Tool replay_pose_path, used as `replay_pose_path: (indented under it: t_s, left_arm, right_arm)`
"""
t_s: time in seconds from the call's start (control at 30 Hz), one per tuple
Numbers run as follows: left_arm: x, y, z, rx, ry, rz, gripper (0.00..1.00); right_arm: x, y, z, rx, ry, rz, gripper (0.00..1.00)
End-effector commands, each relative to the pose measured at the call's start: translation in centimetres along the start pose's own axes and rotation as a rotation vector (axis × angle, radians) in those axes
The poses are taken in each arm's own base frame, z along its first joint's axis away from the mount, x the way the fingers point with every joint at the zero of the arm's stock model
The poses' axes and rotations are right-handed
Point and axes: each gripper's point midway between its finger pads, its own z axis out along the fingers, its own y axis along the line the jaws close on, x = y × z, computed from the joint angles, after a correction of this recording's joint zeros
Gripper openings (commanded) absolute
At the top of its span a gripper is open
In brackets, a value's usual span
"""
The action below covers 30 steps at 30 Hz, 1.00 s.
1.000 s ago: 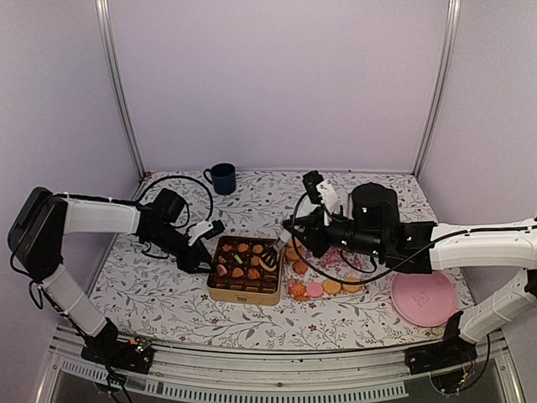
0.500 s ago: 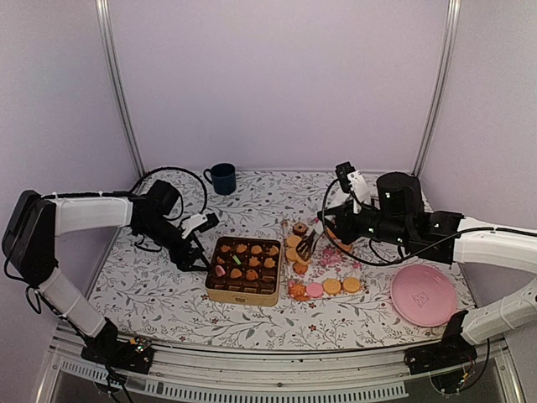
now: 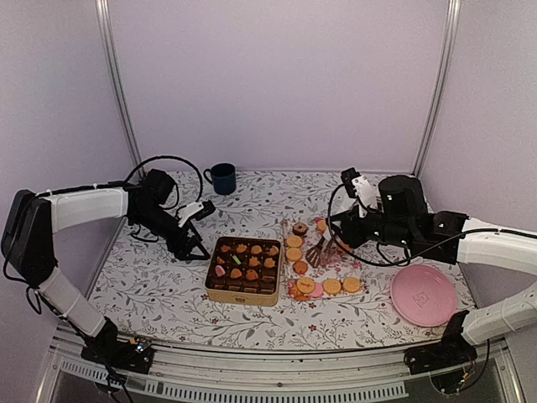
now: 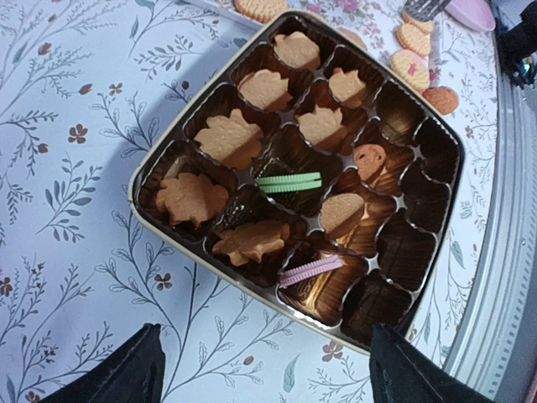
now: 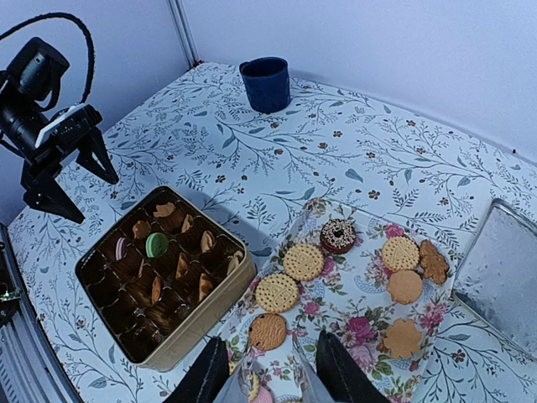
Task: Pack the cookies
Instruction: Place the fake cookies on the plate, then pick up the fake cookies from the plate.
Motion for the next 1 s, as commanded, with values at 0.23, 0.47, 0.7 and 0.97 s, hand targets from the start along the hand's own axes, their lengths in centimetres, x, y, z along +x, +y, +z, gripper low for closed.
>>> replay_pose_path:
  t_s: [0.23, 0.47, 0.7, 0.97]
  left_arm:
    - [-0.7, 0.3, -1.0, 0.003, -0.032, -0.005, 0.84]
    - [-0.3, 0.5, -1.2, -0.007, -0.032, -0.001, 0.83]
    - [-0.5, 0.6, -1.4, -0.004, -0.043, -0.004, 0.83]
    - [-0.6, 0.7, -1.6, -0.007, -0.046, -0.002, 0.82]
  right_arm:
    - [-2.0, 1.3, 4.2, -0.021, -0.018, -0.067, 0.39]
    - [-1.4, 2.1, 6.3, -0.014, -0.007, -0.095, 0.43]
    - [1.0, 2.8, 7.7, 0.027, 0.060, -0.148, 0.43]
    - [1.7, 3.1, 7.5, 0.034, 0.090, -0.167, 0.35]
